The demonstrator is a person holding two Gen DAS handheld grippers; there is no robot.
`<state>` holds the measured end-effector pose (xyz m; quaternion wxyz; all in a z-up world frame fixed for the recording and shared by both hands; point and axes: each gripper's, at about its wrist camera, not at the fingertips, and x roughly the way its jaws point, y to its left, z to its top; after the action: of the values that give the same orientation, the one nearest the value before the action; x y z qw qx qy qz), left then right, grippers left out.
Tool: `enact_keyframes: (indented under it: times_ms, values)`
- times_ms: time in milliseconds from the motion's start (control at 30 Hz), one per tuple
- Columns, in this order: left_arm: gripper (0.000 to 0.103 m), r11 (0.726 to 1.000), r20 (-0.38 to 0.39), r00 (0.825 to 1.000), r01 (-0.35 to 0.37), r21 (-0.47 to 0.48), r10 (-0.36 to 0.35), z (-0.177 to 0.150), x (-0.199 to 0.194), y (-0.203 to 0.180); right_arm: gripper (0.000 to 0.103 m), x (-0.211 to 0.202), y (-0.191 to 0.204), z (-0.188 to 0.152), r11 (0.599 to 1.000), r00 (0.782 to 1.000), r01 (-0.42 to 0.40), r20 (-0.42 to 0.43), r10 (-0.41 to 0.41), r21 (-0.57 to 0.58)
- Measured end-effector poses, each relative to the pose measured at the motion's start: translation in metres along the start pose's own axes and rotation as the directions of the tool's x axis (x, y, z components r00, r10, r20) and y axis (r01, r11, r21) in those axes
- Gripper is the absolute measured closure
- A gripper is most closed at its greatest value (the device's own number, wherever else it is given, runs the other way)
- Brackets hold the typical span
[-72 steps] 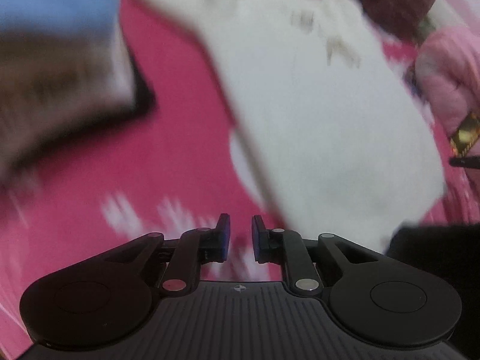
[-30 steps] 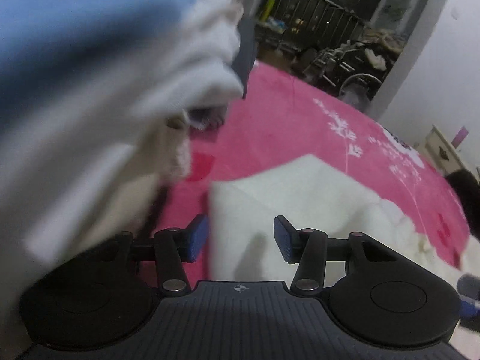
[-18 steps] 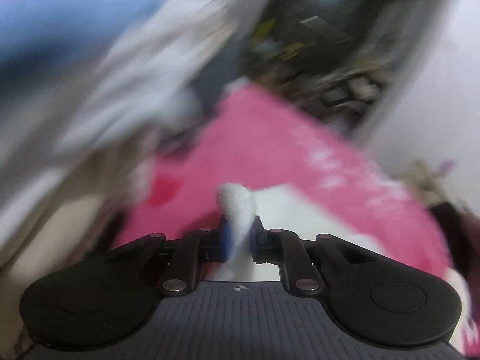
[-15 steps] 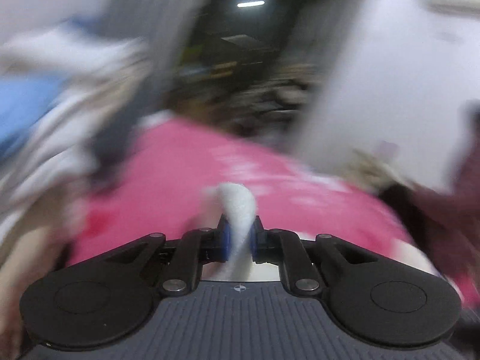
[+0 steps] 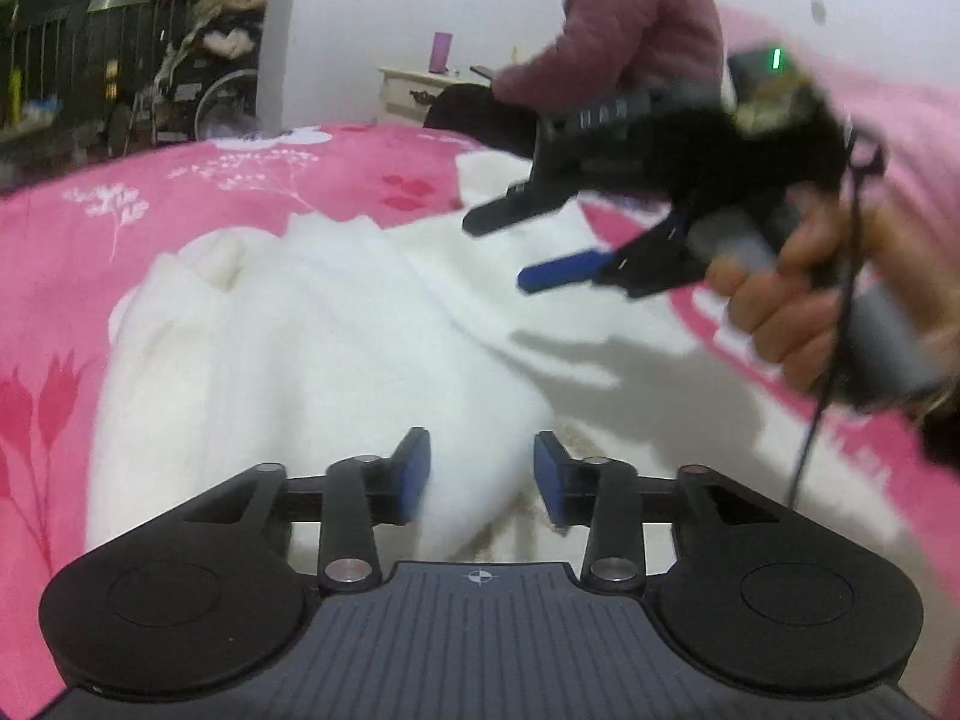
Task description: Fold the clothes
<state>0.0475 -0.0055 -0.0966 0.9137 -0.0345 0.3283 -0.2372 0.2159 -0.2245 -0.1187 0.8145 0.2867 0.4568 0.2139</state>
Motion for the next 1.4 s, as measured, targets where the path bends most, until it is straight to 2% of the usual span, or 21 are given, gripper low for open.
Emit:
enact_keyframes:
  times_ms: [167,433,567,600,700,767,833,867,933,1000,1033,1067,1100,1167,1233,1300,1333,1400]
  values:
    - [0.061,0.989,-0.006,0.997,0.081,-0.12,-0.082,0.0,-0.017,0.026,0.046,0.031,0.001,0.013,0.999,0.999,0.044,-0.032,-0.044,-0.015]
    - [0.061,0.976,0.014,1.0,-0.003,-0.219,0.006,-0.009,-0.033,0.059,0.045,0.088,0.01,0.04,0.988,0.994,0.108,-0.025,-0.111,-0.108]
    - [0.06,0.97,0.006,0.999,-0.031,-0.24,0.034,0.003,-0.014,0.075,0.045,0.097,0.014,0.053,0.988,0.992,0.119,-0.027,-0.123,-0.103]
    - [0.06,0.971,-0.024,0.998,-0.054,-0.234,0.049,0.006,-0.003,0.078,0.045,0.098,0.014,0.055,0.988,0.992,0.123,-0.027,-0.126,-0.093]
    - [0.06,0.964,-0.037,0.998,-0.067,-0.259,0.059,0.011,0.013,0.085,0.045,0.093,0.017,0.053,0.993,0.995,0.093,-0.026,-0.095,-0.069]
    - [0.06,0.96,-0.017,0.996,-0.084,-0.266,0.083,0.015,0.012,0.084,0.044,0.088,0.02,0.048,0.996,0.997,0.073,-0.032,-0.075,-0.056]
    - [0.058,0.956,0.02,0.989,-0.135,-0.259,0.144,0.017,0.006,0.083,0.042,0.086,0.025,0.046,0.997,0.997,0.063,-0.04,-0.065,-0.051]
    - [0.053,0.953,0.039,0.984,-0.16,-0.256,0.175,0.019,0.003,0.082,0.04,0.086,0.028,0.045,0.998,0.997,0.052,-0.051,-0.054,-0.048]
    - [0.049,0.952,0.026,0.984,-0.164,-0.259,0.177,0.019,0.005,0.084,0.04,0.091,0.04,0.045,0.998,0.996,0.035,-0.079,-0.039,-0.054]
    - [0.049,0.952,-0.008,0.983,-0.181,-0.247,0.185,0.018,0.014,0.083,0.036,0.1,0.056,0.045,0.994,0.994,0.04,-0.096,-0.049,-0.097]
    - [0.051,0.952,-0.025,0.982,-0.189,-0.241,0.188,0.018,0.019,0.082,0.034,0.105,0.063,0.045,0.992,0.992,0.059,-0.103,-0.071,-0.114]
    - [0.057,0.952,-0.042,0.98,-0.197,-0.234,0.192,0.017,0.024,0.081,0.033,0.112,0.068,0.046,0.989,0.989,0.084,-0.11,-0.098,-0.125]
    - [0.064,0.952,-0.059,0.979,-0.205,-0.227,0.196,0.017,0.028,0.08,0.033,0.117,0.071,0.046,0.986,0.986,0.106,-0.118,-0.121,-0.129]
    - [0.084,0.957,-0.038,0.984,-0.177,-0.229,0.173,0.019,0.025,0.074,0.033,0.126,0.074,0.045,0.981,0.978,0.144,-0.13,-0.16,-0.128]
    - [0.09,0.976,0.008,0.99,-0.139,-0.169,0.143,0.018,0.021,0.06,0.033,0.129,0.077,0.045,0.976,0.975,0.164,-0.125,-0.183,-0.144]
    - [0.09,0.994,0.057,0.992,-0.11,-0.023,0.111,0.015,0.014,0.039,0.033,0.131,0.08,0.045,0.971,0.973,0.176,-0.122,-0.197,-0.16]
    - [0.09,0.993,0.072,0.992,-0.104,0.057,0.1,0.011,0.012,0.029,0.032,0.134,0.083,0.045,0.966,0.969,0.182,-0.133,-0.208,-0.185]
    - [0.09,0.975,0.085,0.992,-0.11,0.195,0.095,0.003,0.012,0.012,0.026,0.144,0.089,0.046,0.947,0.956,0.195,-0.167,-0.241,-0.255]
